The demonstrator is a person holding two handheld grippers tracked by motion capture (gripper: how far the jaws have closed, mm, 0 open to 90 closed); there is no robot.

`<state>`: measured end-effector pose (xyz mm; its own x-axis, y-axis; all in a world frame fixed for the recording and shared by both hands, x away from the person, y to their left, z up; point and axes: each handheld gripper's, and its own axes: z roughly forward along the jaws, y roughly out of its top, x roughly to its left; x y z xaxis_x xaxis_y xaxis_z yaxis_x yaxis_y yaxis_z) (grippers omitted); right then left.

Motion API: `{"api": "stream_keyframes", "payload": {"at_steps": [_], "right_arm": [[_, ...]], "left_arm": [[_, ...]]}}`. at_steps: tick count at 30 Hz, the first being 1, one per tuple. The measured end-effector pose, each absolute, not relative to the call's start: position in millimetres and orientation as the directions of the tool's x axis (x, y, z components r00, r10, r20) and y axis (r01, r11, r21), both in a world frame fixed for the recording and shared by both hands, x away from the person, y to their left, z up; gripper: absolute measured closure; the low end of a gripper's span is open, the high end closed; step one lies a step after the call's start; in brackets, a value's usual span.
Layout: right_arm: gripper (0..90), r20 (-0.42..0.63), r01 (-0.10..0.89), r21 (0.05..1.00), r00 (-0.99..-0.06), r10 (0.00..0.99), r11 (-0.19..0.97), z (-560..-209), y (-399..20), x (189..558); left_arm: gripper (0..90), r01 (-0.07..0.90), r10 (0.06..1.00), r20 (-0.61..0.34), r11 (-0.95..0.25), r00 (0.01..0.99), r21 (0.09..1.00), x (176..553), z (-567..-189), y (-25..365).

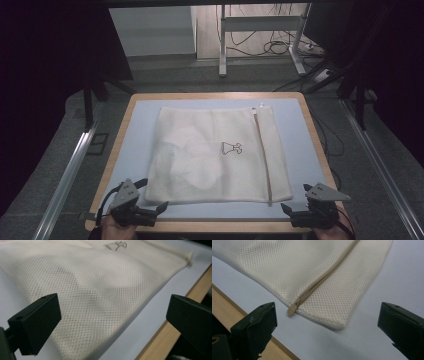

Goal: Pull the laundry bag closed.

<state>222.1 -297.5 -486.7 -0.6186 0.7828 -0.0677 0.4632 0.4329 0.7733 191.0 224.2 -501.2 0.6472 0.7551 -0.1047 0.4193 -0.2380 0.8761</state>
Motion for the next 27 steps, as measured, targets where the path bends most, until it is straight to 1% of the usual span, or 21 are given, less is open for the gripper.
{"api": "stream_keyframes", "payload": {"at_steps": [4,7,13,19,24,27], "right_arm": [[2.5,-0.05,0.458,0.784,-0.625,0.779,0.418,-487,-300,225],[2.5,-0.035,0.458,0.791,-0.627,0.778,0.405,-487,-303,227],[2.5,0.024,0.473,0.805,-0.628,0.778,0.357,-487,-310,231],[2.5,0.04,0.479,0.808,-0.627,0.778,0.344,-487,-311,231],[3.2,0.063,0.49,0.807,-0.625,0.778,0.329,-487,-311,231],[3.6,0.058,0.492,0.803,-0.625,0.778,0.336,-486,-310,231]], "left_arm": [[0.0,0.455,0.774,-0.123,-0.228,0.621,0.861,193,-509,236],[0.0,0.464,0.766,-0.145,-0.216,0.626,0.859,195,-511,237],[0.0,0.462,0.757,-0.127,-0.249,0.641,0.851,195,-512,230],[0.0,0.465,0.758,-0.127,-0.25,0.64,0.849,195,-512,231],[0.0,0.466,0.758,-0.109,-0.275,0.643,0.841,195,-513,229],[0.0,0.463,0.754,-0.101,-0.287,0.649,0.839,195,-513,228]]}}
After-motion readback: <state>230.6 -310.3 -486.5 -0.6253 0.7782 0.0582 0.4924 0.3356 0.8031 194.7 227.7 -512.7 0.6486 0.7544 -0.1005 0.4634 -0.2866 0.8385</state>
